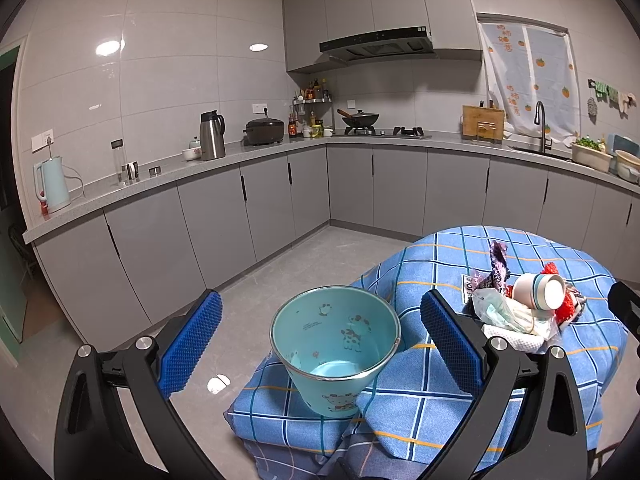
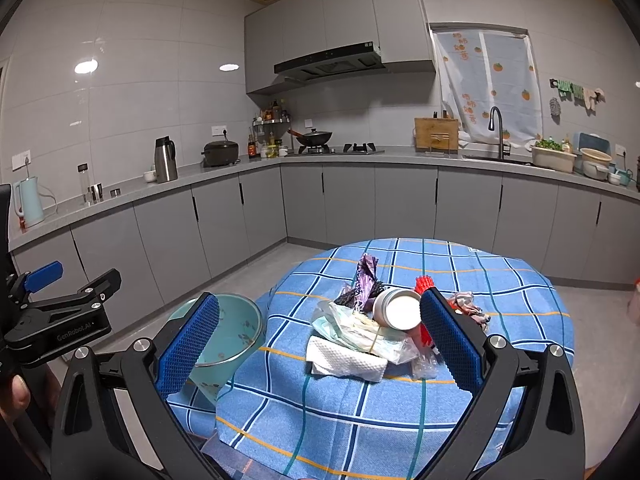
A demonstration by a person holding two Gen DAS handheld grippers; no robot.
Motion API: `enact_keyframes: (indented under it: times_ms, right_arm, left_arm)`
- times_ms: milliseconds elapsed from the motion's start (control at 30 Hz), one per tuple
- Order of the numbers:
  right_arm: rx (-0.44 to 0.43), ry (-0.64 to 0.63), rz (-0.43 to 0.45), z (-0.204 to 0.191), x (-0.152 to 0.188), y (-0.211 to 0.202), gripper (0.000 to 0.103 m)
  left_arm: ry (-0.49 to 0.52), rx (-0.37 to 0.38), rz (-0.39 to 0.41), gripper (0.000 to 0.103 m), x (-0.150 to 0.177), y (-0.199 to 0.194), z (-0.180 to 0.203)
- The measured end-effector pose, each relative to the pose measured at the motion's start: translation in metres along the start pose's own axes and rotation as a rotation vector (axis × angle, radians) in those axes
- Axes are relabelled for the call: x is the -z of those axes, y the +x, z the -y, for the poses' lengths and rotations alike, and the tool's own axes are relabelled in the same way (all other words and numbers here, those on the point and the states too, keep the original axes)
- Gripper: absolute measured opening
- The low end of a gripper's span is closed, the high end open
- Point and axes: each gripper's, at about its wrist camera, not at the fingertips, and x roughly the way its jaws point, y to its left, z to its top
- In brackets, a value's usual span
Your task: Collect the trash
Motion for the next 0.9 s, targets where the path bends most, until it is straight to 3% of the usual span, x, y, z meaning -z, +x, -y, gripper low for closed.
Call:
enact_keyframes:
  times_ms: [900]
  right_arm:
    - [0.006, 0.014, 0.002, 0.0071, 0.0005, -0.0005, 0.099]
  left_arm:
    - [-0.001, -0.002, 0.005, 0.098, -0.0007, -0.0008, -0.0030]
